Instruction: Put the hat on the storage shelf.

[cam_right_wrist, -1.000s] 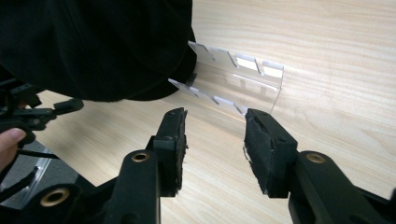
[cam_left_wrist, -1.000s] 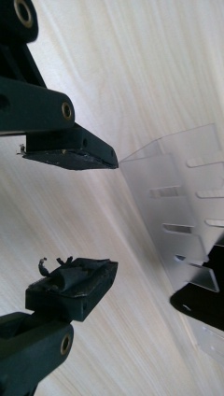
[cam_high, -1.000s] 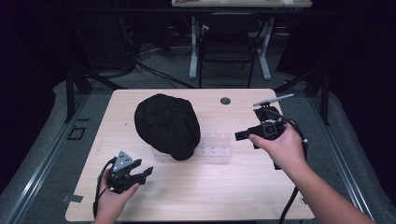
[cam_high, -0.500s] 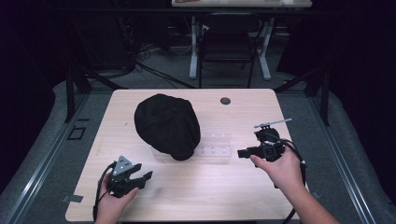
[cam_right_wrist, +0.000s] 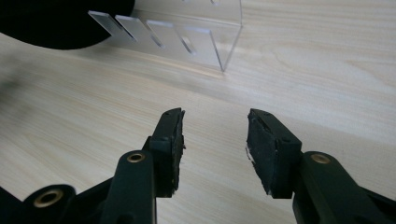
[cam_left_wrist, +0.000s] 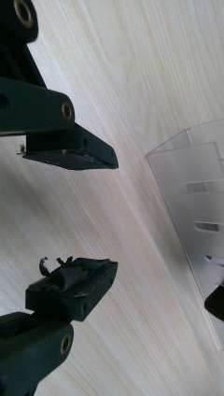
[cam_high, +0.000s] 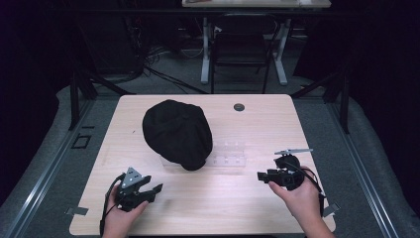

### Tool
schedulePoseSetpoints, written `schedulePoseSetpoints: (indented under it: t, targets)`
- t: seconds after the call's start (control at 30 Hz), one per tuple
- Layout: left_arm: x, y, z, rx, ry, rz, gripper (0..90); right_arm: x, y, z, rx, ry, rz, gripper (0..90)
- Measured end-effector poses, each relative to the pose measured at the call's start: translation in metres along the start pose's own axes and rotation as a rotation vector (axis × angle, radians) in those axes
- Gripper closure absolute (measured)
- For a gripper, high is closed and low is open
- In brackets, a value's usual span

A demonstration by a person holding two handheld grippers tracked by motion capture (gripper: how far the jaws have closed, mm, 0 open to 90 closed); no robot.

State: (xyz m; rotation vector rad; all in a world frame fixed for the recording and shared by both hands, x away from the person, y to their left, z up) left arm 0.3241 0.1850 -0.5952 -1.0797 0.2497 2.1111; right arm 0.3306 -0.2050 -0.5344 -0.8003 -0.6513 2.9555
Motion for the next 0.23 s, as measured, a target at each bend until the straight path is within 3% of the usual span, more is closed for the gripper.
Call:
schedulePoseSetpoints:
  t: [0.23]
  targets:
    - [-0.003, 0.002, -0.001, 0.003, 0.017, -0.001, 44.0, 0.015, 0.017, -0.01, 0.016, 0.043, 0.002, 54.5]
Point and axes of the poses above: each handheld gripper's, and its own axes: z roughly backward along the jaws, x roughly out of its underside, y roughly to its right, the point moved 7 cm from there along -z, roughly forward along the jaws, and after that the axes turned 15 degrees about -z, right-handed, at the moved point
